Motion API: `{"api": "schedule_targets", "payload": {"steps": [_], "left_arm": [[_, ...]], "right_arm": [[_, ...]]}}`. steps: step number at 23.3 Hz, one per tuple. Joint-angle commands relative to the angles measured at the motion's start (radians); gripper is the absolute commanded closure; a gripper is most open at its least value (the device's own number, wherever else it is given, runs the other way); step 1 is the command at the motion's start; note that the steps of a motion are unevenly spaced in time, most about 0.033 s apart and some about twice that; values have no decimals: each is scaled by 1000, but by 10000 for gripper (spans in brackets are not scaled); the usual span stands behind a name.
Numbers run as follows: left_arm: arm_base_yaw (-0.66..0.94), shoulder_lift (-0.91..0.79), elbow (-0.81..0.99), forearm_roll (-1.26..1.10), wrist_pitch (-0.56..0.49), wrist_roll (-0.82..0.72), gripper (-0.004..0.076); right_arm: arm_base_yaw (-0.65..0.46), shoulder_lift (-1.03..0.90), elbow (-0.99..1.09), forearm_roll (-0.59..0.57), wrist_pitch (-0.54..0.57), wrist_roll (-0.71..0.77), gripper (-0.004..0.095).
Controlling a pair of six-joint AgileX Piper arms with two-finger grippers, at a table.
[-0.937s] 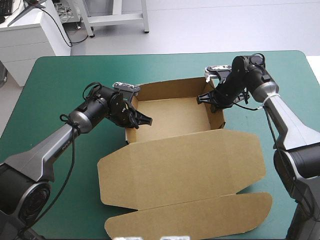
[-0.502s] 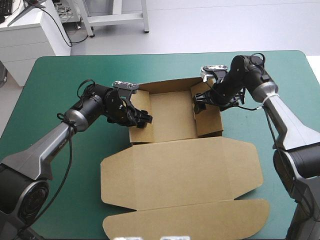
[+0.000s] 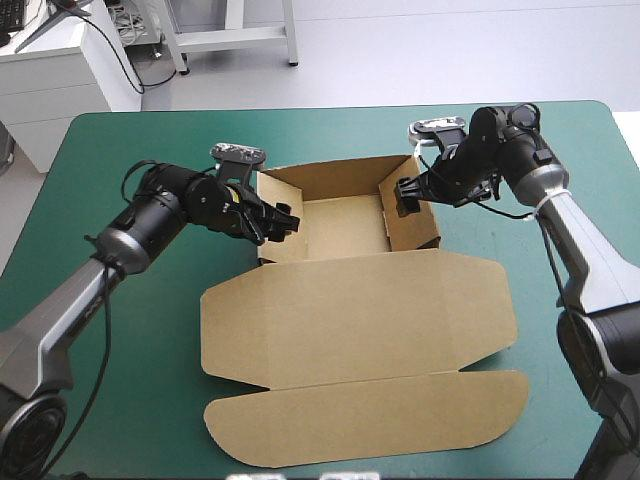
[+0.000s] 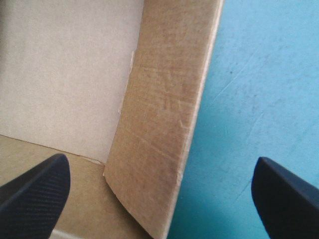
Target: Fold the box
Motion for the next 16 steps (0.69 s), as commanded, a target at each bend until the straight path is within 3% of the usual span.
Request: {"api": "schedule_targets", "payload": {"steps": [1, 4, 7, 10, 16], "left_arm": [[1, -141, -36, 12, -31, 0, 197], [1, -227, -36, 16, 30, 65, 306], [1, -340, -36, 3, 154, 98, 565], [-1, -408, -30, 2, 237, 139, 734], [-1, -517, 78, 8, 356, 151, 732]], "right_arm": [[-2, -123, -36, -25, -28, -44, 22], [-2, -179, -36, -44, -28, -54, 22], [-2, -256, -36, -51, -24, -90, 26], [-2, -278, -36, -51, -22, -90, 26], [-2, -245, -36, -42, -18, -88, 30]]}}
